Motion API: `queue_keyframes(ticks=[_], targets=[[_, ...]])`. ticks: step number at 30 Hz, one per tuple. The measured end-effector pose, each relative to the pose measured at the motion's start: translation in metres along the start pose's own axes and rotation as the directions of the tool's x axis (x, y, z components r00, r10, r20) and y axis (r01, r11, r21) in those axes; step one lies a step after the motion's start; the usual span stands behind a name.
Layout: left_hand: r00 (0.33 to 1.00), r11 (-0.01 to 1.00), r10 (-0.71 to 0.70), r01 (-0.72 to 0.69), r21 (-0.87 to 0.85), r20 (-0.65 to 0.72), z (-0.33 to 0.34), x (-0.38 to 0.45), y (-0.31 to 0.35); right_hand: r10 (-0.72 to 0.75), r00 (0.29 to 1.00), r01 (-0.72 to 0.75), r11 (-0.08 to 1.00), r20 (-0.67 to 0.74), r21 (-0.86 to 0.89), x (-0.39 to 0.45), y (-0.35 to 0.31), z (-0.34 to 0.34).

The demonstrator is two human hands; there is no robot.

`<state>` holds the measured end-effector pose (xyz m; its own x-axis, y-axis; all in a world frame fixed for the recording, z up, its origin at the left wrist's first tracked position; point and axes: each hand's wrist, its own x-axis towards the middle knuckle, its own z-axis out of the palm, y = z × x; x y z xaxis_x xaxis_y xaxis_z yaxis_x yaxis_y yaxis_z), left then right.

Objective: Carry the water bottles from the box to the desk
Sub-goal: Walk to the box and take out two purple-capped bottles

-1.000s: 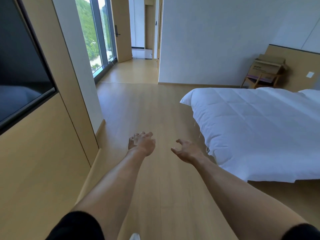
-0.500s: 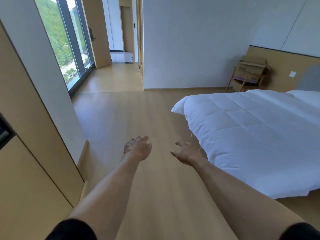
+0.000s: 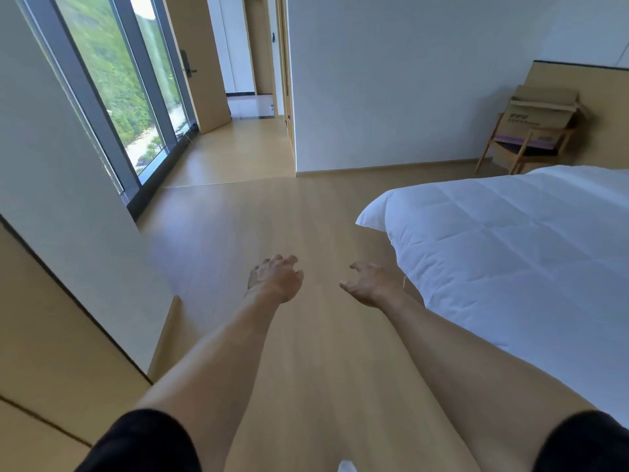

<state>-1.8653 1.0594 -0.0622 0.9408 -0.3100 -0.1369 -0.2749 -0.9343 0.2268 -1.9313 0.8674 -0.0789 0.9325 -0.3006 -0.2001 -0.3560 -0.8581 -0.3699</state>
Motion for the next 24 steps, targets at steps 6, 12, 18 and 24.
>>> queue_keyframes(ticks=[6, 12, 18, 24], targets=[[0.999, 0.999, -0.041, 0.041, 0.006, 0.000, -0.023, 0.115, 0.025, 0.005, 0.999, -0.005, 1.000, 0.032, 0.017, 0.120, 0.011, -0.037], [0.999, 0.999, -0.051, 0.051, 0.008, -0.010, -0.034, 0.203, 0.035, -0.001, 0.999, 0.001, 1.000, 0.036, 0.007, 0.208, 0.013, -0.057], [1.000, 1.000, -0.016, 0.016, 0.001, -0.010, -0.037, 0.300, 0.038, 0.009, 1.000, -0.009, 1.000, 0.024, -0.001, 0.295, 0.006, -0.069], [0.999, 0.999, 0.046, -0.047, -0.017, -0.010, -0.045, 0.430, 0.031, 0.050, 0.999, -0.050, 0.998, 0.009, -0.035, 0.406, -0.012, -0.089]])
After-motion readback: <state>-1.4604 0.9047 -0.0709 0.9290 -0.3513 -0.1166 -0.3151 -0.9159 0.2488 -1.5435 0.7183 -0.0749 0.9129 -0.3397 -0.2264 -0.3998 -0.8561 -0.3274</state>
